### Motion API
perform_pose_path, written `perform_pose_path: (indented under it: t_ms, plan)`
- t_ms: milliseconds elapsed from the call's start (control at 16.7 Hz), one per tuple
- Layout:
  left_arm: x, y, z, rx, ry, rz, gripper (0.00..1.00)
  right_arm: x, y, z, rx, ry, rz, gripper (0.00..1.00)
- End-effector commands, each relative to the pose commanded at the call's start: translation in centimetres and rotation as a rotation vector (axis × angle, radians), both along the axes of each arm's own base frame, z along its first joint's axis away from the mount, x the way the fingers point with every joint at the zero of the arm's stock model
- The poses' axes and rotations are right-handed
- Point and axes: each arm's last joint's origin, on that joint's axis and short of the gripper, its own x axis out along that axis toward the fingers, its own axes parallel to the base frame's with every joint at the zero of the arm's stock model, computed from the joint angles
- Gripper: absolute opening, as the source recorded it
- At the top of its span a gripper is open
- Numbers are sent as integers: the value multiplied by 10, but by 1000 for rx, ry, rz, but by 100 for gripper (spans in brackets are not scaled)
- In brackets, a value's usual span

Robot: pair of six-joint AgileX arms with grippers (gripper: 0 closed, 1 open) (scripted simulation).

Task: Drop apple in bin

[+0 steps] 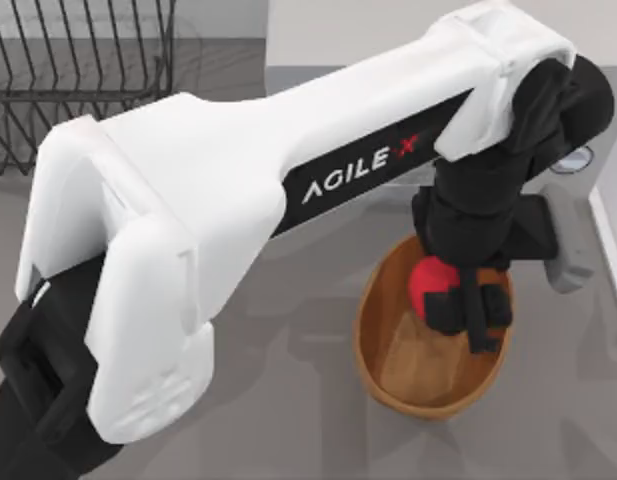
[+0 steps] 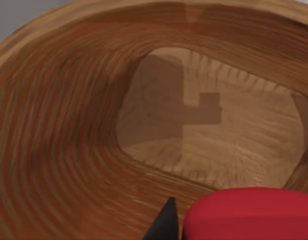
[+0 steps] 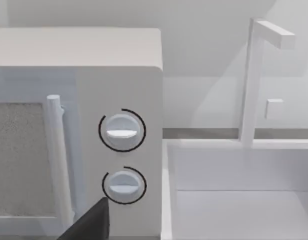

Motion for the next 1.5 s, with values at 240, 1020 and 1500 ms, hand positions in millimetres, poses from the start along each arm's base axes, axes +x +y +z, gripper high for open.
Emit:
perform_pose_path:
  t_ms: [240,1020,1500]
  plan:
    - [-4,3,-5,-2,-4,-4,0,0,0,0,0,0,0,100]
    - [-4,3,-5,-2,-4,-4,75,0,0,0,0,0,0,100]
    - [-4,3,-5,-2,-4,-4,100,0,0,0,0,0,0,100]
